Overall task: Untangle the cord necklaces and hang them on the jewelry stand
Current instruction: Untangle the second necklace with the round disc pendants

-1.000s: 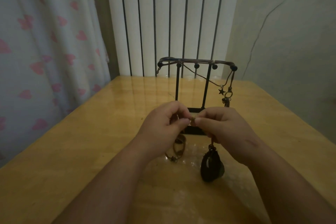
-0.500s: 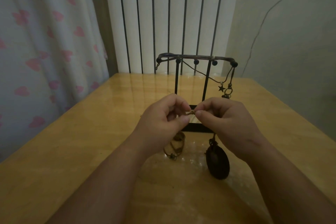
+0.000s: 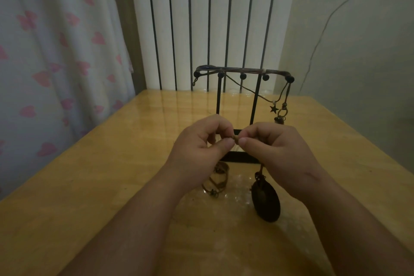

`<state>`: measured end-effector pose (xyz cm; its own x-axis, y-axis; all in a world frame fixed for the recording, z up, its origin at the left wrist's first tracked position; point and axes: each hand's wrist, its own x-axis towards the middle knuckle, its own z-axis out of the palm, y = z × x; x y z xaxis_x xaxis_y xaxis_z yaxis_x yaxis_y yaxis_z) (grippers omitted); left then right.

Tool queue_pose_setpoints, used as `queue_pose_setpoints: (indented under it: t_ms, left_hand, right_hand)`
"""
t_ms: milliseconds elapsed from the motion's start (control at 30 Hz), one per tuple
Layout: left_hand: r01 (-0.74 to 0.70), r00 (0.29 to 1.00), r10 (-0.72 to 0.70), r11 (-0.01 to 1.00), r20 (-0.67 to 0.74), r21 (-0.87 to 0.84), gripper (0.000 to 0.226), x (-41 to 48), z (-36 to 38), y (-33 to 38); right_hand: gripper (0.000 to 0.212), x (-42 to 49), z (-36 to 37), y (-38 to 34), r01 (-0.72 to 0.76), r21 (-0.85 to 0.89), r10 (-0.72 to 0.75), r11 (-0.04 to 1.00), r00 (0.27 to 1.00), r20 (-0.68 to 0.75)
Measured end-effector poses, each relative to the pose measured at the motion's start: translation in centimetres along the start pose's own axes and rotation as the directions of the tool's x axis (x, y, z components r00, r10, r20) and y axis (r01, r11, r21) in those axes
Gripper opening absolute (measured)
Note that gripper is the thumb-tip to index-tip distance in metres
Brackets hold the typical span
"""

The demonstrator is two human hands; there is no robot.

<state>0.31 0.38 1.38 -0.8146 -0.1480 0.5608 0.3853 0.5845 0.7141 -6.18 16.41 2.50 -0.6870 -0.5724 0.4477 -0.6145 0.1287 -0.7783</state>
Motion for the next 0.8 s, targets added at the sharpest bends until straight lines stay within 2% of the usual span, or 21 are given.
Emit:
queue_pose_setpoints:
  t_ms: [233,467,667,800]
  left_hand:
    - [-0.011,0.999,0.008,0.998,-0.051,-0.054,0.009,-0.12,-0.01,0.19]
    - [0.049,0.996,-0.055,0.994,-0.070,-0.094,0.015,-0.01,0.06,-0.18]
    - [0.062,0.992,-0.082,0.979,-0.094,-0.194,0.021,0.01,0.17,0.14]
    - [0.083,0.988,-0.108,0.974,-0.109,-0.213,0.014,-0.06,0.28,0.21]
  right_hand:
    - [0.009,0.10,-0.10,0.03,-0.010,0.008,0.011,1.000,0.999,-0.043]
    - [0.012,0.06,0.08,-0.35,-0.014,-0.023,0.013,1.000,0.999,-0.029]
    - [0.023,-0.02,0.39,-0.45,-0.151,0.215,0.141,0.965,0.988,0.058]
    - [0.027,-0.02,0.33,-0.41,-0.240,0.337,0.213,0.910,0.970,0.115]
